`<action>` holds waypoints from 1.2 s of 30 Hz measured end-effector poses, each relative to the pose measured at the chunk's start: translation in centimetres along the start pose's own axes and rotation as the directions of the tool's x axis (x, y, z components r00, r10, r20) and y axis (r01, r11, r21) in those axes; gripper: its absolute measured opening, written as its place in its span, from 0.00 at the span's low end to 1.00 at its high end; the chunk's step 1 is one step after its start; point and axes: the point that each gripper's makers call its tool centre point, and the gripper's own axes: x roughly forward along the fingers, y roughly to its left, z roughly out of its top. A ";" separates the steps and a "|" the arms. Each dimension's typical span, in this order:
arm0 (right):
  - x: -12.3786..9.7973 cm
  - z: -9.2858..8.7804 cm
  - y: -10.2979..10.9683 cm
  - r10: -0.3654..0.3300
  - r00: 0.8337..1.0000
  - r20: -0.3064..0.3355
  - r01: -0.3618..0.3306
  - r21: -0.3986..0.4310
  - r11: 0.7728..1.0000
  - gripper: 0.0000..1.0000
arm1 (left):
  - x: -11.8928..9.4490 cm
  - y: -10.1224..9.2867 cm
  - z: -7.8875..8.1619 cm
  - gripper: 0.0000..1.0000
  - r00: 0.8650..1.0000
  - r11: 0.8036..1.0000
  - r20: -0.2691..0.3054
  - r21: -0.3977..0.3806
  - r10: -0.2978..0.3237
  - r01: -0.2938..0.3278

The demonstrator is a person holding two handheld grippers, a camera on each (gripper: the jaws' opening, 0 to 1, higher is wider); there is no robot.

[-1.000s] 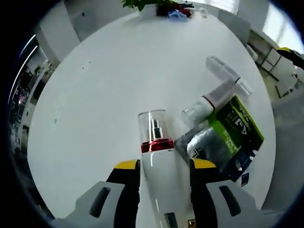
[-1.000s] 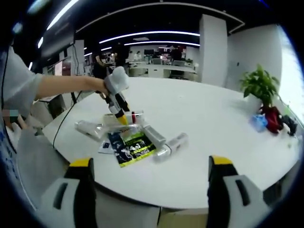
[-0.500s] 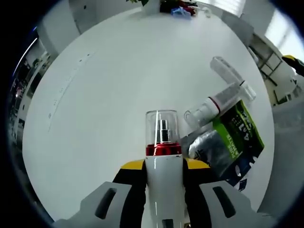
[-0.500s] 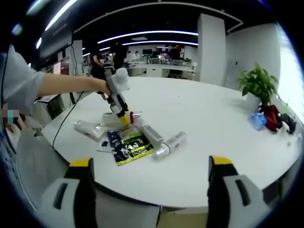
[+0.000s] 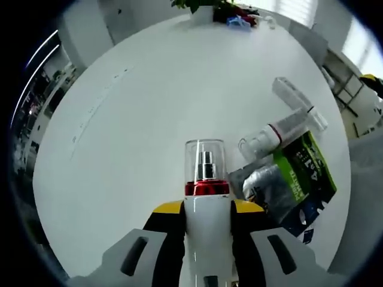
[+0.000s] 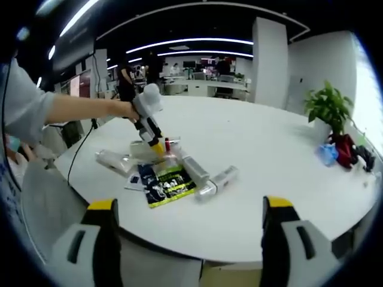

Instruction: Arrange the skincare products in the storage area until every visible bottle or jar stands upright without overlapping.

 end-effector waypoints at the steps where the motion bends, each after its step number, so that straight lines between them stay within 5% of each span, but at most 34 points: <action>1: 0.1 0.0 0.1 0.003 1.000 0.001 -0.003 -0.001 1.000 1.00 | -0.3 0.0 0.1 0.25 1.000 1.000 0.013 0.004 0.000 0.000; 18: 0.5 0.6 1.5 0.051 0.999 0.016 -0.051 -0.036 0.998 1.00 | -6.1 0.7 2.1 0.25 0.962 0.997 0.263 -0.038 0.070 -0.062; 25: 0.5 0.2 2.1 0.071 0.997 0.012 -0.070 -0.032 0.997 1.00 | -8.6 -0.9 2.3 0.25 0.938 0.995 0.332 -0.050 0.097 -0.085; 36: 0.9 0.2 3.3 0.124 0.992 0.001 -0.124 -0.063 0.990 1.00 | -12.0 -4.1 1.5 0.25 0.904 0.994 0.421 -0.107 0.073 -0.030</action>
